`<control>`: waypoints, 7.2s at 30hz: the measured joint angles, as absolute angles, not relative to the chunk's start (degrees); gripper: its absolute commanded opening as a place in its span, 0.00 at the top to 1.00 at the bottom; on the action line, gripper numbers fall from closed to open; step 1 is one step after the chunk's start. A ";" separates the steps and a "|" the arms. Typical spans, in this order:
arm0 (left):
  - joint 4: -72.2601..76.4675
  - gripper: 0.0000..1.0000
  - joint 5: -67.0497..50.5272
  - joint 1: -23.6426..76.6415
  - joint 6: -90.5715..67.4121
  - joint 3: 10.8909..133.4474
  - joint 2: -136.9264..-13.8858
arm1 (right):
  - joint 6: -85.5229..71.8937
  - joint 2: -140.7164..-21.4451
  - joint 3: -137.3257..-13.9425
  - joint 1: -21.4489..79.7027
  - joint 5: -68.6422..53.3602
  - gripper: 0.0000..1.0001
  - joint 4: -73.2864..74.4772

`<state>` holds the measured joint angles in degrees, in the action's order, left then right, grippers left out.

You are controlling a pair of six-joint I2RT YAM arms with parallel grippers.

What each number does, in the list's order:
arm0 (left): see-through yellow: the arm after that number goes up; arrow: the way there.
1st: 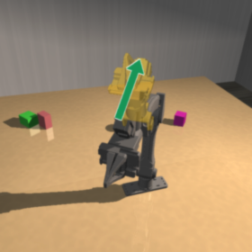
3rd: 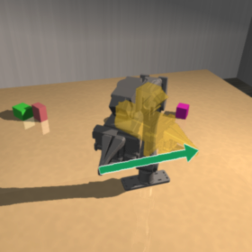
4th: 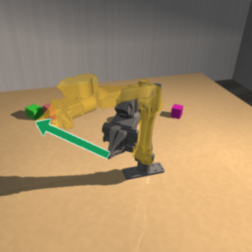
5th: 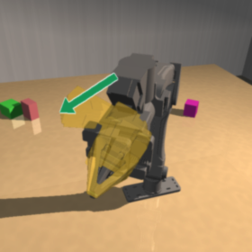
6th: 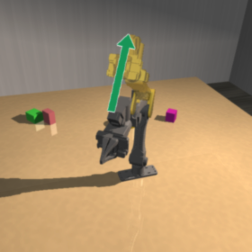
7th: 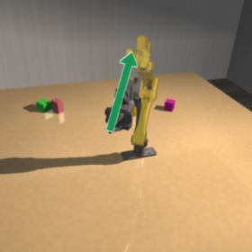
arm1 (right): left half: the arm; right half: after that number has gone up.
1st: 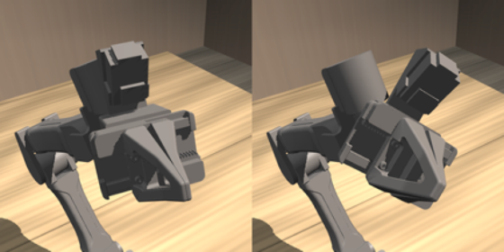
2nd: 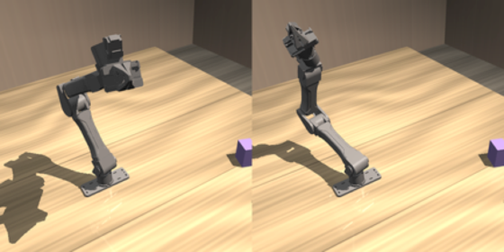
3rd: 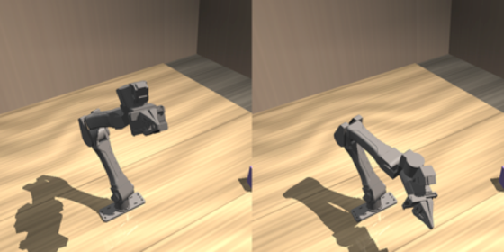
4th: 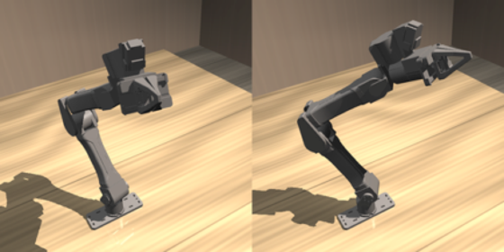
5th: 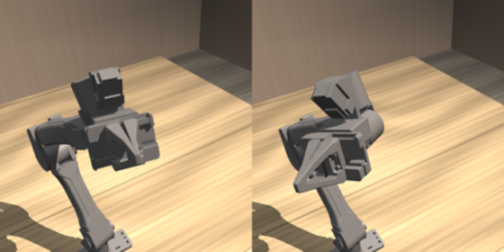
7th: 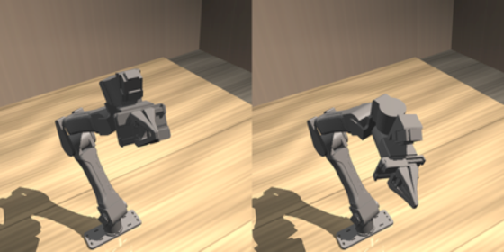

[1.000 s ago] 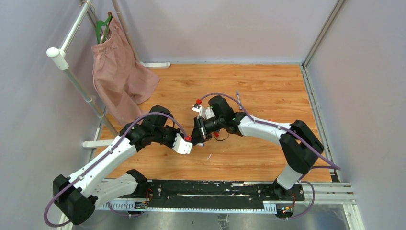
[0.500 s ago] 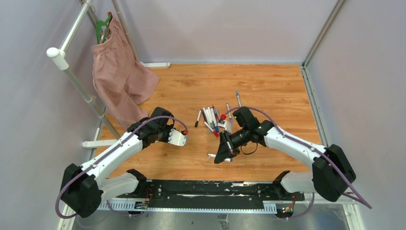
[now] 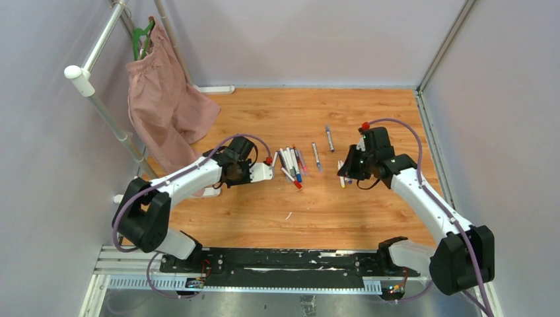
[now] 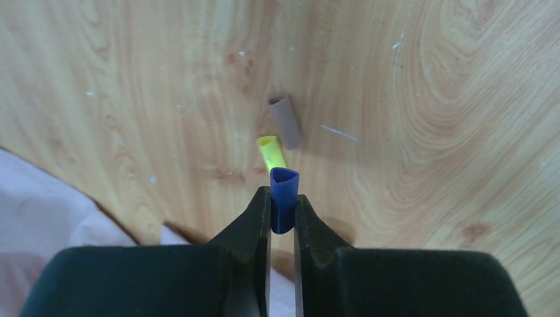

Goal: Open the pen caps
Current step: Place the pen cap at the center of the board, then adjust the pen at the center of the board, then pick up the pen from the center of the board, then open the pen cap from the pen.

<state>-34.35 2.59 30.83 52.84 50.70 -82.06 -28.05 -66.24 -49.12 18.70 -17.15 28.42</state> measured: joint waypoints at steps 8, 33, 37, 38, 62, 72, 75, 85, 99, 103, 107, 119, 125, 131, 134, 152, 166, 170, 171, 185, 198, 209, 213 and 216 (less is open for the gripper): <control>-33.39 0.63 2.37 30.83 49.63 49.98 -85.76 | -25.21 -71.79 -49.10 11.79 3.75 0.99 26.96; -44.51 0.34 -4.82 29.45 44.10 59.86 -75.18 | -20.75 -93.60 -53.84 9.65 13.37 0.62 21.06; -45.91 0.33 -6.33 28.56 43.66 61.12 -73.23 | -20.01 -92.68 -53.78 9.63 13.80 0.66 23.20; -46.13 0.33 -6.57 28.42 43.51 61.45 -72.95 | -19.81 -92.25 -53.78 9.63 13.89 0.67 23.75; -47.40 0.34 -8.80 26.41 41.76 63.57 -69.52 | -15.46 -98.67 -63.61 15.22 5.17 0.67 24.93; -47.72 0.34 -8.75 26.41 41.78 62.89 -69.45 | -16.49 -99.11 -61.01 15.42 4.12 0.90 23.05; -47.72 0.34 -8.78 26.39 41.78 62.89 -69.45 | -16.88 -97.08 -58.30 16.19 5.30 0.92 21.98; -47.79 0.32 -8.82 26.37 41.74 62.87 -69.14 | -17.85 -92.66 -53.41 18.79 10.07 0.66 22.24; -48.14 0.00 -5.96 25.80 40.34 62.13 -60.58 | -17.58 -96.84 -75.79 32.01 9.23 0.70 27.46; -48.16 0.00 -5.32 25.67 40.32 62.11 -58.11 | -16.62 -105.91 -82.06 35.27 5.91 0.74 26.79; -48.14 0.00 -4.69 25.65 40.25 61.49 -58.00 | -16.32 -113.23 -84.53 35.79 4.47 0.77 27.14; -48.31 0.00 -4.80 25.63 39.97 60.05 -57.25 | -15.64 -116.64 -85.41 35.77 5.10 0.80 28.08; -48.31 0.00 -5.74 25.63 38.50 60.01 -57.25 | -15.51 -117.21 -85.62 35.77 5.54 0.70 28.05; -48.31 0.00 -7.94 25.63 35.77 60.01 -57.25 | -15.84 -117.84 -86.59 35.77 5.15 1.00 28.16; -48.36 0.00 -9.15 25.63 34.39 60.03 -57.28 | -16.80 -117.60 -86.59 35.77 5.06 1.00 28.18; -48.60 0.00 -22.61 25.61 22.02 69.76 -64.82 | -34.26 -80.90 -66.48 48.62 3.25 1.00 2.79; -45.15 0.43 -33.50 25.63 15.31 69.41 -67.29 | -41.06 -81.21 -67.44 59.57 7.62 1.00 -9.41; -44.29 0.74 -32.69 25.65 14.68 67.88 -65.76 | -41.28 -81.14 -67.40 60.25 10.26 1.00 -10.24; -44.05 0.78 -31.77 25.58 14.61 67.18 -64.99 | -41.25 -80.93 -67.31 60.38 11.00 1.00 -10.37; -40.82 1.00 -19.59 25.30 25.41 61.10 -58.41 | -42.22 -75.72 -65.08 61.19 13.72 0.50 -4.56; -49.56 1.00 -12.91 30.87 54.08 52.88 -51.53 | -46.13 -86.08 -76.93 43.42 -28.80 0.47 9.15; -54.30 1.00 -10.00 32.95 65.28 52.66 -51.11 | -48.27 -101.58 -81.19 46.41 -53.08 0.48 12.34; -54.41 1.00 -9.69 33.32 66.50 52.64 -51.16 | -48.93 -102.21 -81.73 48.12 -56.38 0.50 11.60; -54.50 1.00 -9.21 33.58 67.26 52.58 -51.16 | -49.25 -102.85 -81.93 49.08 -57.91 0.54 11.22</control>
